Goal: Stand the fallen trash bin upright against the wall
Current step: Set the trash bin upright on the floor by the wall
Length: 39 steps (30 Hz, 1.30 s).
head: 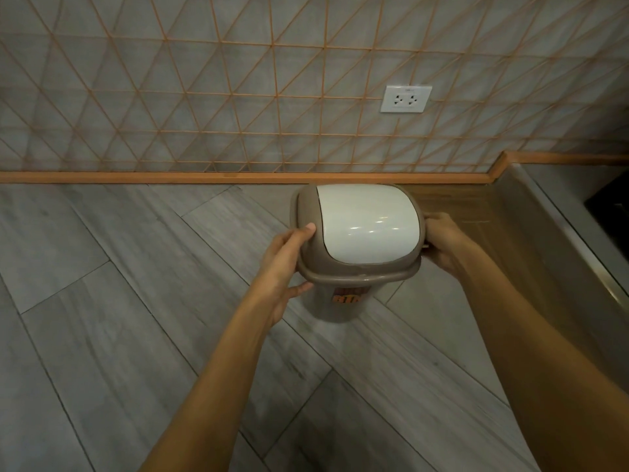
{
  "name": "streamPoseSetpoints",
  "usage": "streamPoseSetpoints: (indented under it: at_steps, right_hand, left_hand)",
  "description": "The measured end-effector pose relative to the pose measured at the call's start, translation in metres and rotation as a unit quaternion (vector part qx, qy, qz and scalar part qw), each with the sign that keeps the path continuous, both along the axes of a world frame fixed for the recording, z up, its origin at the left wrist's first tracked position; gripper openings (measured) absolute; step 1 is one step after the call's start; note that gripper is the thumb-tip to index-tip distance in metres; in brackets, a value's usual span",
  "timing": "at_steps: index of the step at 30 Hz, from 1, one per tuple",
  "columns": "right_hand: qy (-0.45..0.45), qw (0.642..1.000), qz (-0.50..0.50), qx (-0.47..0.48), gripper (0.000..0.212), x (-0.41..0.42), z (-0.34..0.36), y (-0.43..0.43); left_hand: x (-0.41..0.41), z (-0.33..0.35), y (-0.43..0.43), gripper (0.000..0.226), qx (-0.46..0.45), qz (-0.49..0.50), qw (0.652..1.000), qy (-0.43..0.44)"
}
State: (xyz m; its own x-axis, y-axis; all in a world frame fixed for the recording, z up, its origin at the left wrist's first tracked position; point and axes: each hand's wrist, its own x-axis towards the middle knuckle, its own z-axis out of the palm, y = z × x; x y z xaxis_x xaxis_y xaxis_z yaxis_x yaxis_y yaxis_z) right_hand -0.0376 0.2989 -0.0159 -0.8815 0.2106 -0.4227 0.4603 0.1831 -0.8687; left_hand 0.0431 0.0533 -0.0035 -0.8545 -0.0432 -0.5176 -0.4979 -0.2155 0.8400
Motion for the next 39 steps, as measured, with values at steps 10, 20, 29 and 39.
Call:
streamPoseSetpoints:
  at_steps: [10,20,29,39]
  right_hand:
    - [0.049,0.941,0.189,0.277,0.050,-0.001,0.052,0.019]
    - [0.257,0.828,0.304,0.394,0.070,0.057,0.098,-0.006]
    - [0.260,0.809,0.345,0.398,0.118,0.075,0.016,0.004]
    - [0.331,0.832,0.300,0.329,0.122,0.052,-0.018,-0.003]
  left_hand:
    - [0.006,0.016,-0.001,0.075,-0.347,0.036,0.904,0.247]
    - [-0.019,0.038,0.019,0.080,-0.588,-0.249,0.602,0.480]
    - [-0.008,-0.024,-0.036,0.098,-0.603,-0.267,0.583,0.475]
    - [-0.016,-0.053,-0.026,0.098,-0.398,-0.256,0.753,0.457]
